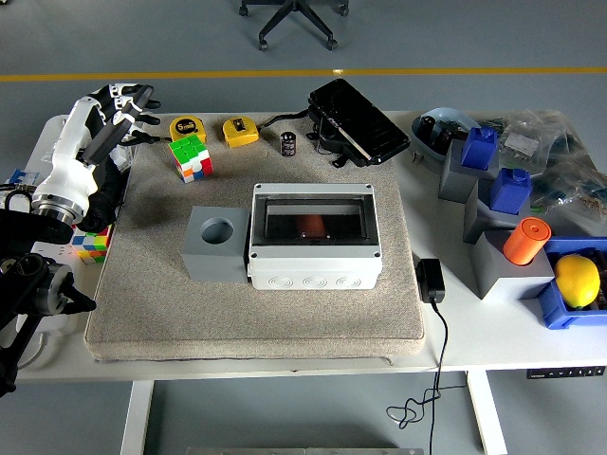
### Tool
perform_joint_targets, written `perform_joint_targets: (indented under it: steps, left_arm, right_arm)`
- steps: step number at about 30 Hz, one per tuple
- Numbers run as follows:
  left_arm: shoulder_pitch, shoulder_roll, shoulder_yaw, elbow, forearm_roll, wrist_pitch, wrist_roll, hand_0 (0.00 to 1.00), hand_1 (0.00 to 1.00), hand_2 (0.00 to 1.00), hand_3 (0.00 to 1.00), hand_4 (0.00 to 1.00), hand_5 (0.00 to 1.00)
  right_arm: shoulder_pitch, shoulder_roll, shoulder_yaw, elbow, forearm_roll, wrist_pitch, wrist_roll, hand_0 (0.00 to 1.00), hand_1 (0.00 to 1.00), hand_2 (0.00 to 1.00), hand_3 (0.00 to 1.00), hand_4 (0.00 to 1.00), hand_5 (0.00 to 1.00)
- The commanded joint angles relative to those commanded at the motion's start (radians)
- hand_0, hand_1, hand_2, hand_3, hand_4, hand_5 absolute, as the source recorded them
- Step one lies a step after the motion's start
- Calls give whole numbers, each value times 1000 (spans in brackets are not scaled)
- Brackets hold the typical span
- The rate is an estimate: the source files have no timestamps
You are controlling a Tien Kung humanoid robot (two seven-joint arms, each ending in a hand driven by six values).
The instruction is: Fetch the battery,place it into the box,close the lid of the box
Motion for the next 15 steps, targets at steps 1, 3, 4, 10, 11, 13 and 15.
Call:
perform_joint_targets:
  steps: [1,3,4,10,11,13,15]
  left_arm:
    - [1,0,2,1,1,-2,3,360,522,596,621,969,650]
    - [3,1,4,2,3,-5,7,367,528,598,625,971,648]
    - [4,1,4,2,3,-6,7,367,528,598,625,971,648]
    - [3,4,5,6,2,-4,8,380,531,601,624,969,647]
    - [2,5,6,6,2,-4,8,380,531,601,624,969,647]
    - [1,7,6,6,1,-4,7,380,531,601,624,969,647]
    - [0,7,5,7,2,-3,5,380,531,601,624,969,647]
  right_arm:
    - [-1,0,0,0,0,0,0,594,608,587,563,936,447]
    - [-2,1,0,-1,1,0,0,594,608,587,562,935,448]
    - [-3,2,-1,-1,1,0,0,594,608,587,562,935,448]
    - [-1,2,-7,-1,4,0,0,594,608,588,563,935,448]
    - [-1,1,-8,0,4,0,0,594,608,588,563,935,448]
    - [0,1,-9,0,5,0,0,594,608,588,563,935,448]
    - [1,1,-8,0,5,0,0,594,608,588,563,935,448]
